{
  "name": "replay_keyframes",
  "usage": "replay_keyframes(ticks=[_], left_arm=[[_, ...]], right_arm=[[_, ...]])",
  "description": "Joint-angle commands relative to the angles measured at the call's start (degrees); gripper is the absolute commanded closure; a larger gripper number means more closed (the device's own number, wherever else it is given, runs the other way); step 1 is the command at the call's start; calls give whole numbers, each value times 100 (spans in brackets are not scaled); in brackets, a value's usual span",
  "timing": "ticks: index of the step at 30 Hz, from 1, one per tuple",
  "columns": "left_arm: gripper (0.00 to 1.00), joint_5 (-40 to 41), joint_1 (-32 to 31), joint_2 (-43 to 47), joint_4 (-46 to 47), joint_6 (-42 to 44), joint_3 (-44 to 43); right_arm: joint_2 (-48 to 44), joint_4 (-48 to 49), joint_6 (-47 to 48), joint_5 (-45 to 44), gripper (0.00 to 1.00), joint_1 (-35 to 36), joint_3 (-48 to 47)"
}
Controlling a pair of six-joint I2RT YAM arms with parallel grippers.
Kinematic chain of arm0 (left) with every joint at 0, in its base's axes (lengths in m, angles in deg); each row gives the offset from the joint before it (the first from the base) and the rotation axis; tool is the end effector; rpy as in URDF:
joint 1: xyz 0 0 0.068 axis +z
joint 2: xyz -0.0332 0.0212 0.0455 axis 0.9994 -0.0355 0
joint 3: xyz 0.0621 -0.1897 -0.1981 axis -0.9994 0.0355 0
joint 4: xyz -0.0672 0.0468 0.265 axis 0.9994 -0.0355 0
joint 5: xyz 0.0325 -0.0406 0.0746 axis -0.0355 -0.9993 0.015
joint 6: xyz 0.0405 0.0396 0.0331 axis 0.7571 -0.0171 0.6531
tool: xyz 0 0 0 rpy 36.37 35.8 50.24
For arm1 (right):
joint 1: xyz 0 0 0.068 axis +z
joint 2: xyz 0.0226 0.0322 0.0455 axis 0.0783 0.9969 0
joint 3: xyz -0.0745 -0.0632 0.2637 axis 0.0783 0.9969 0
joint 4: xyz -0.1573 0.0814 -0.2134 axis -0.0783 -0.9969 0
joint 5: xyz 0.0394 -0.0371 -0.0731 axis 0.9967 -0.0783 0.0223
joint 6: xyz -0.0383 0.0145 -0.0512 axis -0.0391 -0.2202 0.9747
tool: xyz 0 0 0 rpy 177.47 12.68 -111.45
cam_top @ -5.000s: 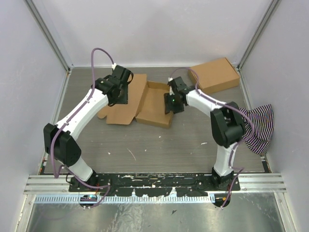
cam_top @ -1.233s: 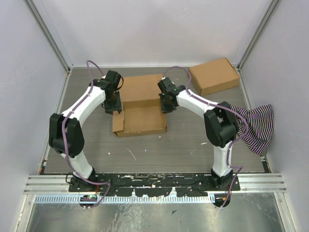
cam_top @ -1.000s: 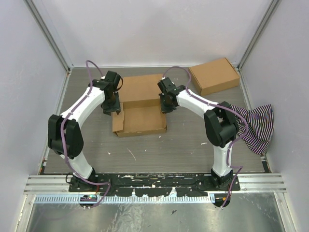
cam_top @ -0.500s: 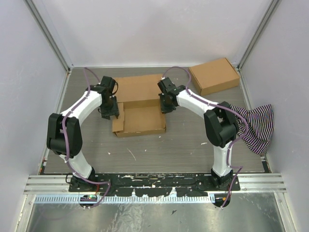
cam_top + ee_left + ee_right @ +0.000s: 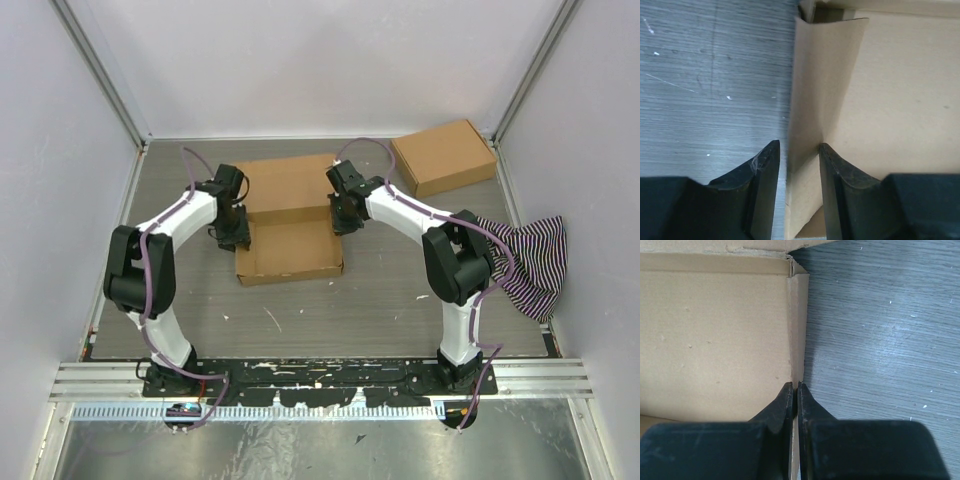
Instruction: Fold the paper box
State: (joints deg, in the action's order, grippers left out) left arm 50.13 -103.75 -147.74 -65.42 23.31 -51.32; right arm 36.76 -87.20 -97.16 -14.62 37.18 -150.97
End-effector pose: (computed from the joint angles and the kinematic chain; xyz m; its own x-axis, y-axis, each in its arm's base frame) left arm 0.3548 -0.0994 0.1874 -0.9426 -0.1912 -0.2737 -0.1645 0.9794 -0.1174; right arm 0.3741 0.2381 0.1944 -0.8915 -0.0894 -0.4440 -0.1808 0.9691 0.1679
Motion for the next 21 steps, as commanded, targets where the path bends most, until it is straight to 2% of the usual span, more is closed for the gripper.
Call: replay_keyframes(ticks=[1,5,7,9,11,12,14,16,21], left_arm=[[57,476,-19,-367,-308,149,-317],[59,1046,-213,-593,-782,358,-669],[63,1521,-393,-722,-948,469,-830],[75,2075,-641,-876,-1151,574,-1014],[95,2742,-931,-1008,-1341,659,-1164],[98,3022,-1068,-1065,-1415,680,-1218],[100,3412,-1273,-1158,-1489,697,-1260],[100,3476,-1390,-1217,-1424,646,-1177],[100,3077,-1410,-1341,-1104,357,-843]], right_arm=[[-72,31,28,176,98,44,-235],[-50,-2,28,163,98,45,-259],[-38,-11,10,150,98,45,-272],[-16,-51,-21,100,98,44,-280],[-1,-89,-51,36,99,45,-292],[6,-106,-60,9,98,45,-293],[40,-142,-66,-17,99,45,-309],[63,-148,-81,7,99,46,-306],[176,-147,-71,50,99,88,-303]])
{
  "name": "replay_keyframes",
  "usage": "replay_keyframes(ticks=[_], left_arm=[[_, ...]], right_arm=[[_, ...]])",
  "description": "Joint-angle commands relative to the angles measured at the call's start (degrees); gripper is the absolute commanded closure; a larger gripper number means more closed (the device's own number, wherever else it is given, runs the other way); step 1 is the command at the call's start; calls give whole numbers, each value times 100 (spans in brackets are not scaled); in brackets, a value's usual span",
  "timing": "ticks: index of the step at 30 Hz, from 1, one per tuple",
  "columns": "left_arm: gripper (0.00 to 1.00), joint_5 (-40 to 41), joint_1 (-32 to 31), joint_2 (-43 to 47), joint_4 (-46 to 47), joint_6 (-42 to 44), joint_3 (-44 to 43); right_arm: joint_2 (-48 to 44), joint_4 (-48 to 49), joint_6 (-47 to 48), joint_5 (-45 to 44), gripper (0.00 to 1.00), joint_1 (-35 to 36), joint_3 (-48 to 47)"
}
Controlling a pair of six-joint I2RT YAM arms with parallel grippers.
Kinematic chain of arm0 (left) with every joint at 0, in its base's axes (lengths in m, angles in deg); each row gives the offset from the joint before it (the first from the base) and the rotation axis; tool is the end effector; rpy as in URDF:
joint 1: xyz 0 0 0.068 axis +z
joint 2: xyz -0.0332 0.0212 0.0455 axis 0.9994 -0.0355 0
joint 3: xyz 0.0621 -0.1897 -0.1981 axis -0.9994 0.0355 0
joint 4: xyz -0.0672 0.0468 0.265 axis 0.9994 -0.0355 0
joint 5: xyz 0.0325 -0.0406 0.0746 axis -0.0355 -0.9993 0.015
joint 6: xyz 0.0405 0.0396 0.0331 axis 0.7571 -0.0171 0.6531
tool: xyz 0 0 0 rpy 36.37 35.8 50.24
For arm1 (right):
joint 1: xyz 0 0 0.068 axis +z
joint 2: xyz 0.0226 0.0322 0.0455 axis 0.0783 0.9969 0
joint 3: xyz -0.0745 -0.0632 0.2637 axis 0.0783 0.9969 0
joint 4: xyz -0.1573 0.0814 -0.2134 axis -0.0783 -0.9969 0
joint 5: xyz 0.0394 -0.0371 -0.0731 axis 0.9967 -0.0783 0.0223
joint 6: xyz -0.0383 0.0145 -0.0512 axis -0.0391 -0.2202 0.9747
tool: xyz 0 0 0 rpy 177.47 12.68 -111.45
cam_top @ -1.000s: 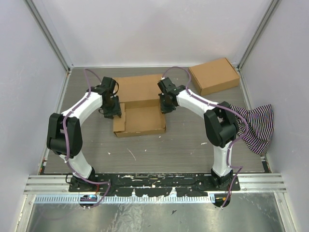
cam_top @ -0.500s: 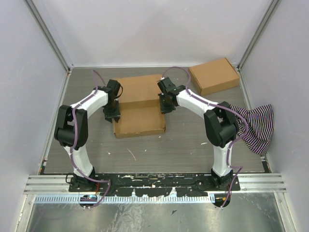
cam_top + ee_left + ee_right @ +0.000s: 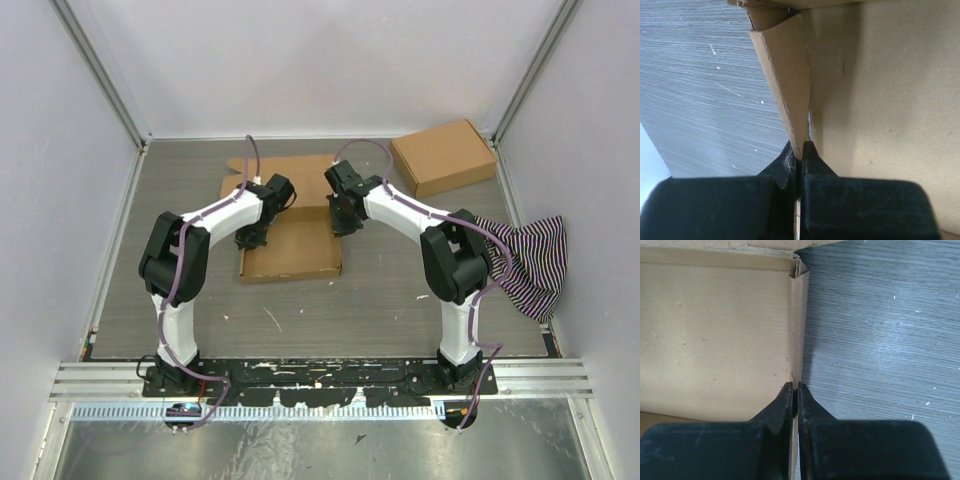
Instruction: Fold the paper box
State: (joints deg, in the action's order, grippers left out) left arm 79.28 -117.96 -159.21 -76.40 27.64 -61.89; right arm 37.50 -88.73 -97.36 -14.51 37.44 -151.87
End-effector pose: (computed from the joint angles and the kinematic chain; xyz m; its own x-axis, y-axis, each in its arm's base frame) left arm 0.3536 -0.1742 0.1693 -0.9460 0.1749 -0.2730 0.0435 0.9028 0.4278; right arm 0.3736 0.2403 0.1924 -0.9008 -0.0959 -0.4235 -0.1795 0.9703 0.1620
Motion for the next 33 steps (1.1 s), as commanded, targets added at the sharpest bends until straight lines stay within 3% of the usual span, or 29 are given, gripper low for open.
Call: replay_keyframes(ticks=[1,6,10,15,19,22,24,25,26,28,29,30,32,33], left_arm=[[100,75,12,-176,44,-111,257],[66,-663,176,-23,246,-211,286],[59,-696,275,114,52,-255,75],[46,-427,294,648,-311,-134,-315],[43,-392,396,972,-593,-64,-762],[42,-589,628,1150,-726,-61,-1107],[42,-909,903,1251,-684,-70,-1288],[42,-1069,1051,1291,-628,-70,-1367],[41,-1226,1219,1338,-492,-61,-1417],[39,-1683,1557,1347,-88,-63,-1421],[38,-1946,1724,1303,94,-80,-1418],[38,-2173,1879,1215,228,-116,-1425],[39,-2619,2161,976,354,-290,-1518],[40,-2808,2274,848,323,-384,-1593]], right_arm=[[116,13,-48,42,99,70,-202],[137,51,-53,95,98,89,-135],[113,19,-46,33,95,89,-125],[-153,-72,-26,-221,83,80,-243],[-296,-283,66,-476,69,20,-591],[-407,-433,172,-535,65,-131,-927],[-538,-389,195,-368,73,-354,-1087],[-602,-290,209,-230,91,-506,-1134],[-677,-56,231,-4,98,-675,-1146],[-763,488,311,847,99,-1077,-1063],[-735,764,274,1306,96,-1306,-1049],[-595,1029,175,1859,85,-1633,-1073],[-226,1476,-68,2979,73,-2003,-1216],[-40,1481,-118,3140,63,-2067,-1402]])
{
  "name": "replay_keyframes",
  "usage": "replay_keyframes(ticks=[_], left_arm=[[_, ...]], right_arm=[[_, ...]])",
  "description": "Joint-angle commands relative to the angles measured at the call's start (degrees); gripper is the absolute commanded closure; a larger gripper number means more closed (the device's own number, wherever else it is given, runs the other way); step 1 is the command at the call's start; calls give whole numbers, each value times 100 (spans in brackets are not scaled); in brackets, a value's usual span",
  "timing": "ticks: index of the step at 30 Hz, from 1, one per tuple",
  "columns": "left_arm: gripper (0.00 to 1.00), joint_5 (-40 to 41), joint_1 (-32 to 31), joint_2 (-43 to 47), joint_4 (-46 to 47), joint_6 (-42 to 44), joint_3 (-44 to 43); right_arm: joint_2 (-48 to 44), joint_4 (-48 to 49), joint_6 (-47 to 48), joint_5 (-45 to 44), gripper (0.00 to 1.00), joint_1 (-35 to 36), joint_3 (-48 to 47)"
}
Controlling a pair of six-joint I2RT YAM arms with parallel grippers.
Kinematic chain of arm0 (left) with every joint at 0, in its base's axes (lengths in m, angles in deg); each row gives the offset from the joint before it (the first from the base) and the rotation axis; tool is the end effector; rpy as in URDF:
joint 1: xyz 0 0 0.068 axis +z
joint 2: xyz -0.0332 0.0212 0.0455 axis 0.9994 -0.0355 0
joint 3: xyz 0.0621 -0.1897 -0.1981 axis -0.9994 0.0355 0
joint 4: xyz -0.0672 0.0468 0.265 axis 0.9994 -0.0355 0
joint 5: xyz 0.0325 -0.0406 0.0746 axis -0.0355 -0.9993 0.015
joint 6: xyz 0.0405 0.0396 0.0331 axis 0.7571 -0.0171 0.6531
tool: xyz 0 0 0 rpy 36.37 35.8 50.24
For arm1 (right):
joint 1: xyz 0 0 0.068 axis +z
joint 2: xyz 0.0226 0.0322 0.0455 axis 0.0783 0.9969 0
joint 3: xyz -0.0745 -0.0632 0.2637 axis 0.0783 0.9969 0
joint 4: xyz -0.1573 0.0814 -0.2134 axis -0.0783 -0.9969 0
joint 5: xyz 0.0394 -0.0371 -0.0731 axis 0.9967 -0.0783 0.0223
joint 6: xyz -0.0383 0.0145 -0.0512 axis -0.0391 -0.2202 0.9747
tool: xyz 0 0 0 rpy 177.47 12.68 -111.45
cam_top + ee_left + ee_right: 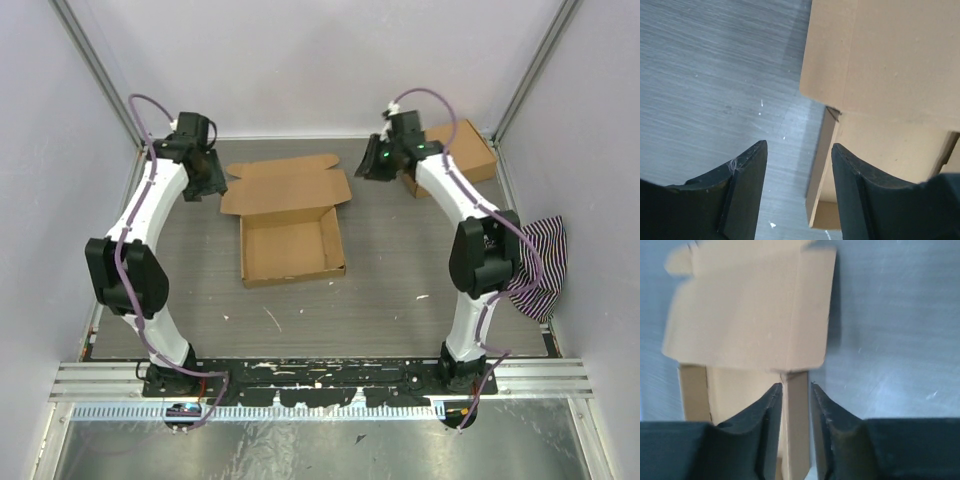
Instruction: Fold the paper box
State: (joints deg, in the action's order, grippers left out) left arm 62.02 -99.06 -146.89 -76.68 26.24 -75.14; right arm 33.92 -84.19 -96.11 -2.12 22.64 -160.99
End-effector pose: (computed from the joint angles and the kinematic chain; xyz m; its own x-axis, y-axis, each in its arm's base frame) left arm 0.3926 -0.0653 0.3158 -0.8056 -0.2335 -0.5445 -0.2619 0.9647 -0.0262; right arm 0.4391 0.1540 0.2800 -0.7951 0.1422 -0.5895 -0.1298 0.9096 0.3946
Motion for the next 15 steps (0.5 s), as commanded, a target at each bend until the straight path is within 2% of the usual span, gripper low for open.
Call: replay_keyframes(ticks=[1,3,4,8,15], left_arm=[[41,-1224,456,-497,310,-301,-339],[41,-1297,486,-568,320,-333,-331],[41,-1332,483,-521,411,-338,-229],[39,-1280,490,-433,761,-325,192],[38,-1740,626,-697,919,-477,427]], right_arm=[[489,916,-157,2004,55,-578,-691],[654,547,129,1874,42,-410,-1035],[684,350,309,1720,40,-289,-1117],[551,-195,787,1139,40,112,-785],[-126,-4,839,715,44,307,607]])
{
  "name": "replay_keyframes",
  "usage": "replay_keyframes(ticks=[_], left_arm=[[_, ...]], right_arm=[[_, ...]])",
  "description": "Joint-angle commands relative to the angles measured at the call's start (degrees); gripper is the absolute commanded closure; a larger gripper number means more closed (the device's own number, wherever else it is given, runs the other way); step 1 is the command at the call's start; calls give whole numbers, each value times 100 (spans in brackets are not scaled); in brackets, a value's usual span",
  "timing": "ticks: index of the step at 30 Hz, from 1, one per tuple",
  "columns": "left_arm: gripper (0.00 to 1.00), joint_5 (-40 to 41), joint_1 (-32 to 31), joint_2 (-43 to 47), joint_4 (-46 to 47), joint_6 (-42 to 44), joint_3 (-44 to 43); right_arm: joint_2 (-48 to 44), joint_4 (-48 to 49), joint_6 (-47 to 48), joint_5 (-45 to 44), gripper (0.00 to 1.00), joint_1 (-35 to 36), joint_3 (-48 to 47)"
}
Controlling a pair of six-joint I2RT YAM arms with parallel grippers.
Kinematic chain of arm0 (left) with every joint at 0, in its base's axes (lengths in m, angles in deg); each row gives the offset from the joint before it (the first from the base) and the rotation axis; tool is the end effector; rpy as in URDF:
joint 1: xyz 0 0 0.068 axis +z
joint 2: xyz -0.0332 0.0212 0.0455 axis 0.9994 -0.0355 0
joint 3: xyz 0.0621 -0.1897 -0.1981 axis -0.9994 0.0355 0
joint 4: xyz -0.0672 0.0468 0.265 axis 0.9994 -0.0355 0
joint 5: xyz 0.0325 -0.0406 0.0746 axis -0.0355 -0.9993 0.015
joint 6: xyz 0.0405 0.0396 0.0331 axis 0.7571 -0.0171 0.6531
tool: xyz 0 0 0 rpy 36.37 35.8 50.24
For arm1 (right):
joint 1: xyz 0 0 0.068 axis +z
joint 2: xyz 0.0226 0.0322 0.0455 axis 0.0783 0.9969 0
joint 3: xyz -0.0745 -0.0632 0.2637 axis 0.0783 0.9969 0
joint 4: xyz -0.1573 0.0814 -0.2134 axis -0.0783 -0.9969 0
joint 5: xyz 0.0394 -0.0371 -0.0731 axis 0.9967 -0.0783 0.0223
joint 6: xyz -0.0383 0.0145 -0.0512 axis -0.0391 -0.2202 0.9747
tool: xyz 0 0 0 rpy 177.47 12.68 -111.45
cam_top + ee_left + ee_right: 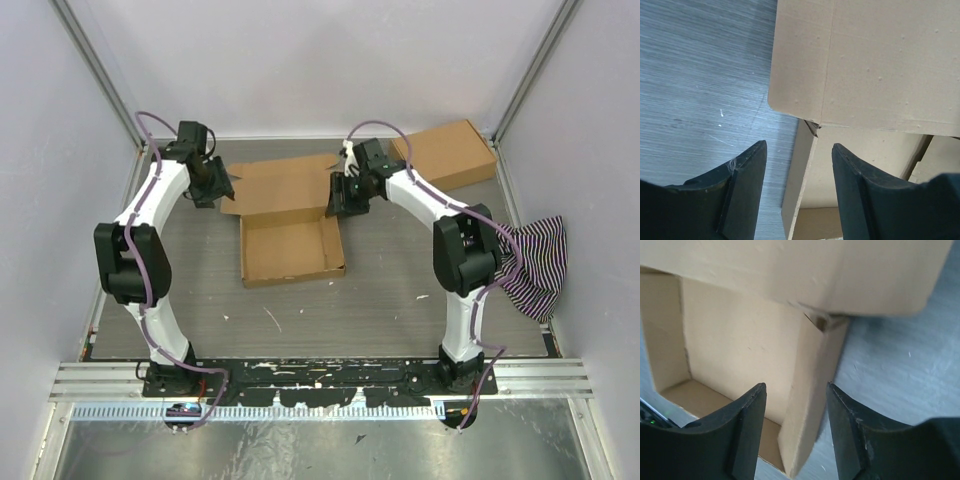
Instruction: Fold the paper box
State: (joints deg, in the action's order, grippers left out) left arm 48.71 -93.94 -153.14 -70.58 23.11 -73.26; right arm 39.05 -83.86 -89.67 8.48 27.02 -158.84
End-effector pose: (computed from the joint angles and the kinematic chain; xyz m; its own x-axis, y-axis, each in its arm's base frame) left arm 0.4243 -0.0448 0.2676 -0.8300 -0.3591 -0.4267 -0.2899 0.9314 -0.2200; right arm 0.4293 0.1983 0.2292 -0.8644 -0.0723 -0.4976 -0.3283 0.8307 0.4496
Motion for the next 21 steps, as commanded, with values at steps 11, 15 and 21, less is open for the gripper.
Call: replay_keyframes(ticks=[11,15,21], left_arm=[[39,-629,224,253,558,-180,894],[39,-584,229,458,639,-140,1181],[40,-547,229,610,649,-66,1381]], right_arm=[[-330,-129,285,-1603,41,618,637],[-107,-139,158,-1986,49,768,425],[441,-796,182,-2764,70,1099,-153]])
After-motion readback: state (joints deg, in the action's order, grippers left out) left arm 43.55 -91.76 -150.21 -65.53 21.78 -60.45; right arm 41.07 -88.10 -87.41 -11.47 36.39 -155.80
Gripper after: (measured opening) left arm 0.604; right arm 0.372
